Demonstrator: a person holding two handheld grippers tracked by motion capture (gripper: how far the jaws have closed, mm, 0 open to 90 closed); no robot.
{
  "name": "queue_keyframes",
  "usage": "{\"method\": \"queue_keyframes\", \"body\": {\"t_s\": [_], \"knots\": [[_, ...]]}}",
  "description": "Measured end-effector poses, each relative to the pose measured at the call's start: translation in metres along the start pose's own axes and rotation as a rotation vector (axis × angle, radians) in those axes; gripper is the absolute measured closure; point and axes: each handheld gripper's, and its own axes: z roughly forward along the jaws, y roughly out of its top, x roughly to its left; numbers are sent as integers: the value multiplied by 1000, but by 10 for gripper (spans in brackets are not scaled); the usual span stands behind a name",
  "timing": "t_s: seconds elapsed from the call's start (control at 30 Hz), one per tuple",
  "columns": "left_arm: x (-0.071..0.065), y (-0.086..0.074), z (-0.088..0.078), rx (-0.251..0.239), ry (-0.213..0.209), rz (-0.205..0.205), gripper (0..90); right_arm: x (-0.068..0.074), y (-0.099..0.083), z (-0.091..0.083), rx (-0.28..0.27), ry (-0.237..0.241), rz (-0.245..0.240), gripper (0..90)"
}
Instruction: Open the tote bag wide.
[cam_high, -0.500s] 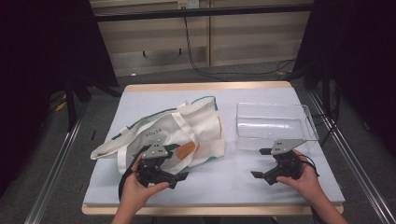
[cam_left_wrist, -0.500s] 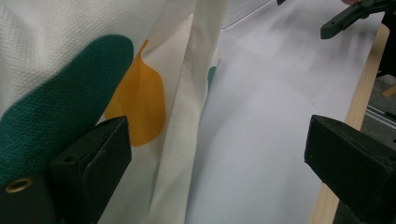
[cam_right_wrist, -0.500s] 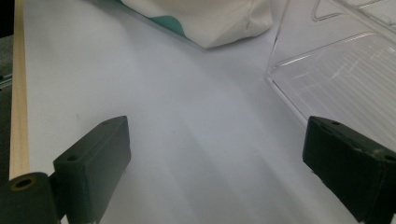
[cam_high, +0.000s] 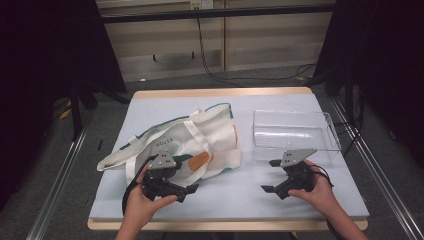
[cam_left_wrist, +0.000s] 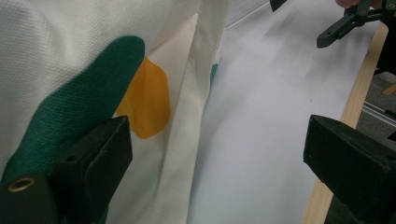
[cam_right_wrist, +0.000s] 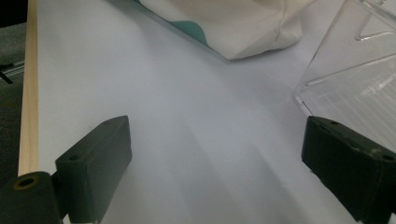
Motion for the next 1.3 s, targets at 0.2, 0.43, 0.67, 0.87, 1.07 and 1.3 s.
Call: {"method": "queue_keyframes", "body": {"t_s": [0.2, 0.43, 0.67, 0.87, 1.07, 1.3], "knots": [[2, 2, -4, 8, 5, -3, 87, 0, 3, 4, 7, 20, 6, 94], [5, 6, -8, 26, -6, -11, 95, 4, 11, 10, 14, 46, 5, 112], [7, 7, -10, 37, -6, -16, 99, 6, 19, 13, 4, 69, 8, 131], [7, 15, -15, 52, 6, -3, 100, 9, 23, 18, -20, 109, -4, 179], [8, 20, -20, 41, 21, -6, 102, 13, 31, 25, -41, 144, -11, 207], [9, 22, -23, 54, 36, 0, 110, 15, 44, 30, -49, 143, -14, 230]]}}
